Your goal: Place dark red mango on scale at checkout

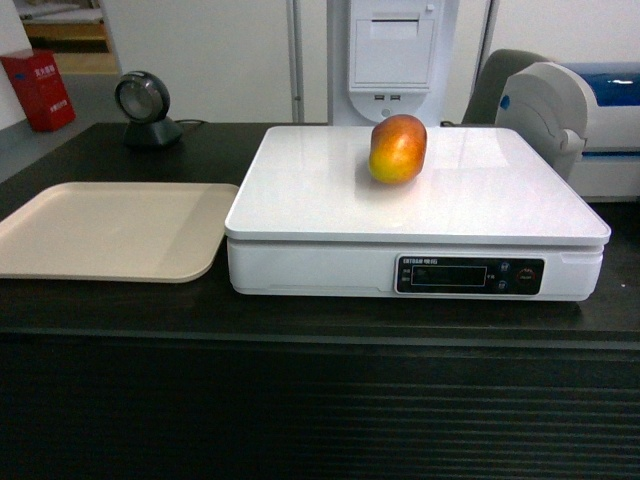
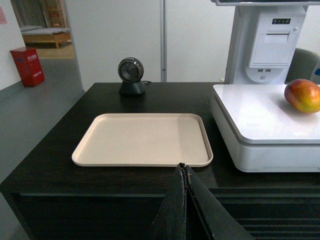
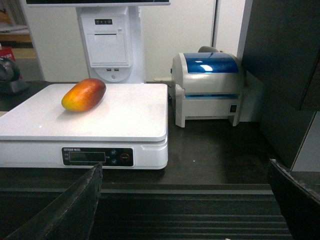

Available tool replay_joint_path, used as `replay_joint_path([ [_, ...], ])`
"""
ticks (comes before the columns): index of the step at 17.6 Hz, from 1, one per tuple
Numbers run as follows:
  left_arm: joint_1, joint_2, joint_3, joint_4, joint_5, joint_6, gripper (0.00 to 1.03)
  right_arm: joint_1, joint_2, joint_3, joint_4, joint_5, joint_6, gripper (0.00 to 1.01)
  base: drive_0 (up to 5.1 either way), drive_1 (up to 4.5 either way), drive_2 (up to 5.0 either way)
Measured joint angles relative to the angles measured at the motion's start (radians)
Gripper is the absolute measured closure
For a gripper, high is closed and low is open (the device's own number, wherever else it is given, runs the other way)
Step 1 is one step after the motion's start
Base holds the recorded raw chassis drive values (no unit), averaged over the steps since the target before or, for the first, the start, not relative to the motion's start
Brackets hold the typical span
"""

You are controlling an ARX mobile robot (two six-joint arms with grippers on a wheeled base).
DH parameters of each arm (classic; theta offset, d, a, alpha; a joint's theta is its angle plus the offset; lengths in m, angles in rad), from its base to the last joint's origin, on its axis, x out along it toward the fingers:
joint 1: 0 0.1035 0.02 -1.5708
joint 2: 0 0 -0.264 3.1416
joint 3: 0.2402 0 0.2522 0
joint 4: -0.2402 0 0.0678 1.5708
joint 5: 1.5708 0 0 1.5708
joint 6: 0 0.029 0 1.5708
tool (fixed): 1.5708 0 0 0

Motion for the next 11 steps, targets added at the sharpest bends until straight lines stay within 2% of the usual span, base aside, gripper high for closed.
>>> replay_joint_path([
  [1, 0.0, -0.021, 0.0, -0.026, 0.0, 0.0, 1.01, 0.0, 0.0, 0.0, 0.0, 0.0, 0.0, 0.03, 0.0, 0.0, 0.0],
  [2, 0.0, -0.099, 0.0, -0.142, 0.0, 0.0, 1.01, 0.0, 0.0, 0.0, 0.0, 0.0, 0.0, 0.03, 0.0, 0.0, 0.0],
  [3, 0.0, -0.164, 0.001, -0.192, 0.0, 0.0, 1.01, 0.0, 0.0, 0.0, 0.0, 0.0, 0.0, 0.03, 0.0, 0.0, 0.0],
  [4, 0.0, -0.171, 0.005, -0.165, -0.001, 0.0, 1.01, 0.0, 0.0, 0.0, -0.001, 0.0, 0.0, 0.03, 0.0, 0.0, 0.0],
  [11, 0.0, -0.172, 0.001, -0.183, 0.0, 0.0, 1.01, 0.0, 0.0, 0.0, 0.0, 0.0, 0.0, 0.03, 0.0, 0.0, 0.0],
])
